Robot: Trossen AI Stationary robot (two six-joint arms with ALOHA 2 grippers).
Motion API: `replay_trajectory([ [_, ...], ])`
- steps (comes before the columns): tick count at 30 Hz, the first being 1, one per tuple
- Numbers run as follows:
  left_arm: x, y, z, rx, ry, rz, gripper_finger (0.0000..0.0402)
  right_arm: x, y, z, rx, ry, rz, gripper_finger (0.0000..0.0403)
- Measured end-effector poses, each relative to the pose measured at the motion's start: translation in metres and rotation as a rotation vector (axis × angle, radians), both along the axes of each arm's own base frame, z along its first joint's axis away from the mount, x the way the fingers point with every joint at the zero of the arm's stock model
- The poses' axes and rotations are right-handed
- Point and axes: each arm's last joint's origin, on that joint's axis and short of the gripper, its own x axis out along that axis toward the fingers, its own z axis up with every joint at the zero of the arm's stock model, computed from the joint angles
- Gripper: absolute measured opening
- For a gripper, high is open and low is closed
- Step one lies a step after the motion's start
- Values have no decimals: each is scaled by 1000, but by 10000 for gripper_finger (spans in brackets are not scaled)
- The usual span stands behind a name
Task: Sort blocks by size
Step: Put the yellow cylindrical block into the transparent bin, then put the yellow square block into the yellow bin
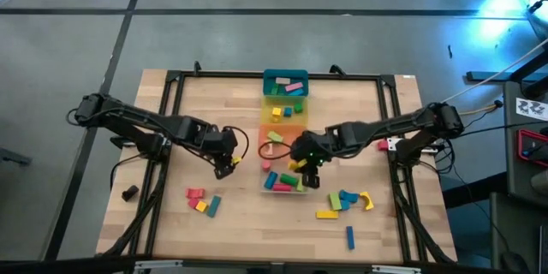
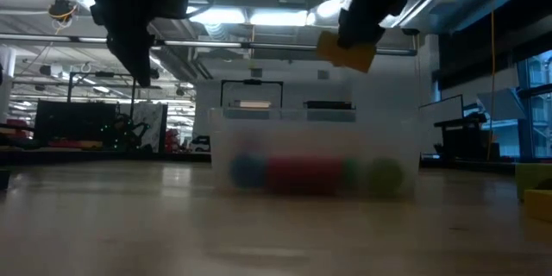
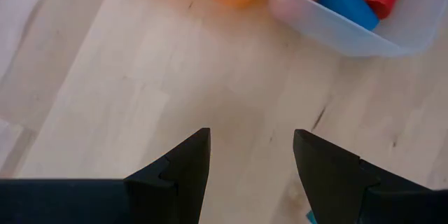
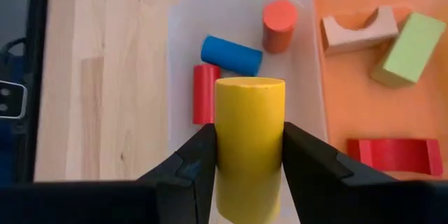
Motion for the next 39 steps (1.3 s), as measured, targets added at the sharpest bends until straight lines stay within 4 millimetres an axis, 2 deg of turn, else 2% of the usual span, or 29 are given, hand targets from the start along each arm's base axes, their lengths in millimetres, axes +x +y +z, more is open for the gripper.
replay_trajectory([
  [8,3,-10,2,-12,-51,-21,191,1,5,0,-10,-18,6,141],
  [13,2,-23,3,-17,-68,-76,191,1,5,0,-10,-17,5,143],
  [21,-9,-56,1,-48,-56,-225,191,1,4,0,-10,-17,5,213],
  [25,-17,-72,-1,-50,-39,-302,191,1,4,0,-10,-17,4,235],
  [34,-32,-100,-1,-63,-37,-411,191,-7,3,-1,-27,53,36,233],
  [39,-39,-110,-3,-41,-20,-498,191,-19,1,12,-44,36,54,233],
])
